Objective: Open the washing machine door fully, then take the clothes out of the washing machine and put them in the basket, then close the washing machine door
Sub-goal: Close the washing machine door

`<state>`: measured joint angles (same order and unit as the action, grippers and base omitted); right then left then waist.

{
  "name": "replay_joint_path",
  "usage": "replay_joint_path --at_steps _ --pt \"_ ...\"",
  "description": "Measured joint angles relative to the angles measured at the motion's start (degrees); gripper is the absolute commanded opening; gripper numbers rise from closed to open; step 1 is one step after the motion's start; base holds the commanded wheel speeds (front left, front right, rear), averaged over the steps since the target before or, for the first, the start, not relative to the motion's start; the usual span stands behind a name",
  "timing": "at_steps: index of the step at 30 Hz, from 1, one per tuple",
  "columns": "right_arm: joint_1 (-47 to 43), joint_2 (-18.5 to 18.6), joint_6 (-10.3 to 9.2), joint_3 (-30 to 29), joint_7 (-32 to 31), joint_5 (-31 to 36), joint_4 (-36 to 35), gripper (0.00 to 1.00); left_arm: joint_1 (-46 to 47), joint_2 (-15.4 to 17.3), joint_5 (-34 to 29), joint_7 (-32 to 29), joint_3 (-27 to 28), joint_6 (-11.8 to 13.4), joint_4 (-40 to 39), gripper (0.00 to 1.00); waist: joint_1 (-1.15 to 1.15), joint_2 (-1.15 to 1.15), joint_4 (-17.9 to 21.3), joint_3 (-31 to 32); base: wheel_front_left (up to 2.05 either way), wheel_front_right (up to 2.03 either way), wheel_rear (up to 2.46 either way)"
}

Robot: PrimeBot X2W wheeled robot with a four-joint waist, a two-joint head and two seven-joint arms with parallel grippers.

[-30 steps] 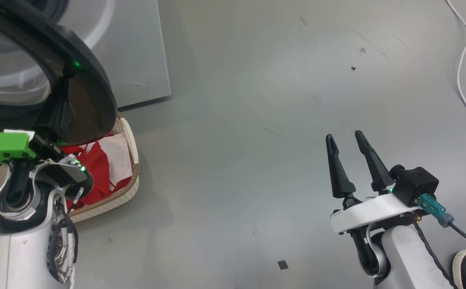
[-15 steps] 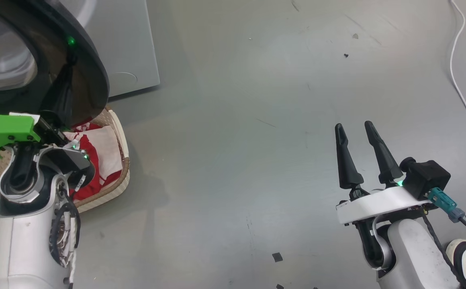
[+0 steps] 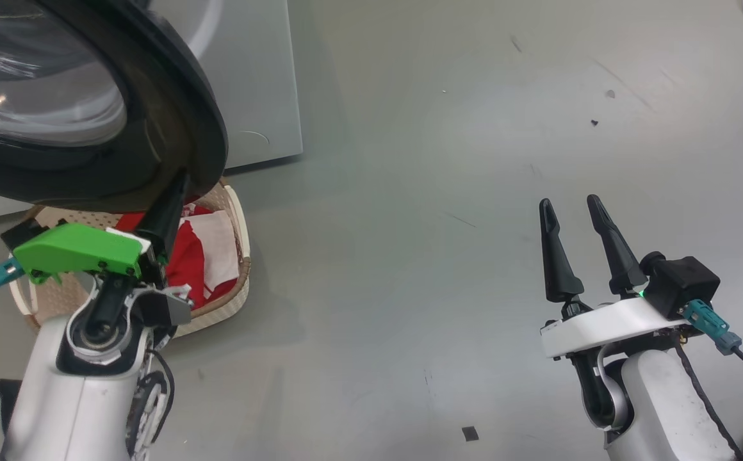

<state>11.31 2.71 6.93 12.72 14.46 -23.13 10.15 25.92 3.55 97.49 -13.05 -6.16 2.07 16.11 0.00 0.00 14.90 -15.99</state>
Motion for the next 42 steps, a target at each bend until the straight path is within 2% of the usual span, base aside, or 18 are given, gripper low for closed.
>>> replay_joint_path --at_steps 8,13,18,25,32,38,42 --pt "-0.24 0.03 0.01 -0.18 0.00 0.68 1.34 1.00 -6.02 4.72 -10.39 -0.15 -6.21 -4.56 0.63 0.00 0.00 0.00 -4.37 3.21 0.00 0.00 0.00" --pt "-1.64 0.11 0.01 -0.30 0.00 0.69 1.86 1.00 -9.43 8.01 -17.69 1.66 -9.33 -5.95 2.00 0.00 0.00 0.00 -7.45 5.39 0.00 0.00 0.00" --pt "-2.75 0.12 0.02 -0.65 0.00 0.68 2.05 1.00 -11.71 11.76 -25.51 5.31 -11.17 -6.48 1.97 0.00 0.00 0.00 -10.59 7.54 0.00 0.00 0.00" --pt "-4.10 0.11 0.03 -0.79 0.00 0.69 2.34 1.00 -14.46 13.04 -31.45 11.16 -11.76 -7.10 1.59 0.00 0.00 0.00 -14.46 10.28 0.00 0.00 0.00" --pt "-4.84 0.11 0.04 -0.46 0.00 1.08 2.70 1.00 -17.06 17.26 -41.13 18.05 -13.06 -7.50 0.02 0.00 0.00 0.00 -16.78 12.84 0.00 0.00 0.00" --pt "-5.60 0.10 0.04 -0.37 0.00 1.08 2.67 1.00 -18.37 17.55 -46.04 24.15 -13.05 -7.48 -1.54 0.00 0.00 0.00 -17.92 13.94 0.00 0.00 0.00" --pt "-5.93 0.08 0.04 0.22 0.00 1.08 2.75 1.00 -19.57 17.56 -47.22 27.07 -12.77 -7.17 -2.15 0.00 0.00 0.00 -18.14 14.23 0.00 0.00 0.00"
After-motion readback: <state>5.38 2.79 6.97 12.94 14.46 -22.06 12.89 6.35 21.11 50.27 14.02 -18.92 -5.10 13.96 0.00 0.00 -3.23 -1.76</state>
